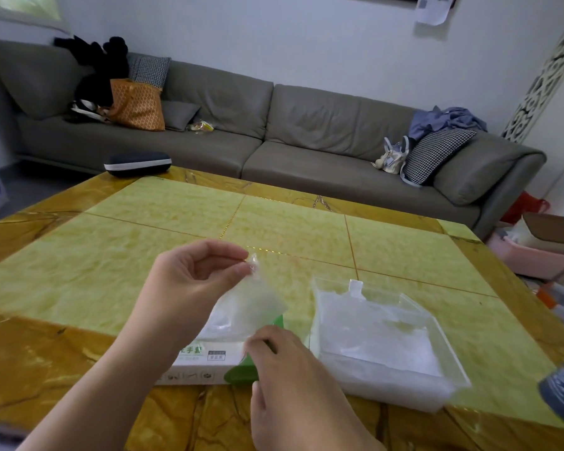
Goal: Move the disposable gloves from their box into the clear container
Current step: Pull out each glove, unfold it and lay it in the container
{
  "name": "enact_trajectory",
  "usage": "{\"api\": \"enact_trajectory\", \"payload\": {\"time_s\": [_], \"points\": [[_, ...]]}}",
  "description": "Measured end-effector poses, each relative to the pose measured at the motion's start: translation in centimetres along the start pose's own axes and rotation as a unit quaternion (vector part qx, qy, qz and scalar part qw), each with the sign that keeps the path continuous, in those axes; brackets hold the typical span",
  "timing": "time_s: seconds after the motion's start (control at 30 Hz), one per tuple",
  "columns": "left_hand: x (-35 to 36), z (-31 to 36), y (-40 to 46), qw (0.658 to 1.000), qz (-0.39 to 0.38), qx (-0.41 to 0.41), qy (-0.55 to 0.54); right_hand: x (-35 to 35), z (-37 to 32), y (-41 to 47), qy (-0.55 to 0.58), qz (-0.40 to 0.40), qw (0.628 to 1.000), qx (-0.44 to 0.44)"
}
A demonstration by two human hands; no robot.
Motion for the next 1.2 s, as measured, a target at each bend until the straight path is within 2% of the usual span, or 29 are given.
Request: {"api": "enact_trajectory", "payload": {"time_s": [0.13,0.23,0.3,0.43,0.6,0.83,1.07,1.2], "points": [[0.2,-0.2,0.0,1.000,-0.011,-0.002,0.011,-2.8,0.5,0.0,0.046,0.122,0.990,0.055],[0.6,-0.4,0.0,0.999,-0.032,0.006,0.043,-5.1,1.0,-0.1,0.075,0.256,0.963,0.048],[0.9,-0.3,-0.2,0.997,-0.050,0.012,0.053,-5.9,1.1,0.2,0.081,0.296,0.951,0.046],[1.6,-0.3,-0.6,0.991,-0.093,0.034,0.086,-5.6,1.9,1.5,0.122,0.271,0.953,0.064],[1.8,-0.8,-0.7,0.976,-0.131,0.061,0.163,-5.2,2.9,1.5,0.180,0.277,0.940,0.085],[1.9,-2.4,-0.5,0.919,-0.154,0.159,0.327,-5.0,3.5,1.2,0.193,0.267,0.937,0.118],[1.6,-5.1,0.2,0.882,-0.184,0.148,0.407,-5.6,3.8,1.0,0.213,0.293,0.923,0.132],[1.9,-6.1,0.2,0.850,-0.194,0.164,0.462,-6.1,4.4,0.8,0.227,0.310,0.912,0.141]]}}
Point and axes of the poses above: each hand's wrist, its own y-axis towards the middle knuckle, its own x-axis out of the palm, z = x × y, the point moved 8 cm from there along y, towards the middle knuckle, and after that the axes turned 13 degrees about z, right-handed, at the moved point
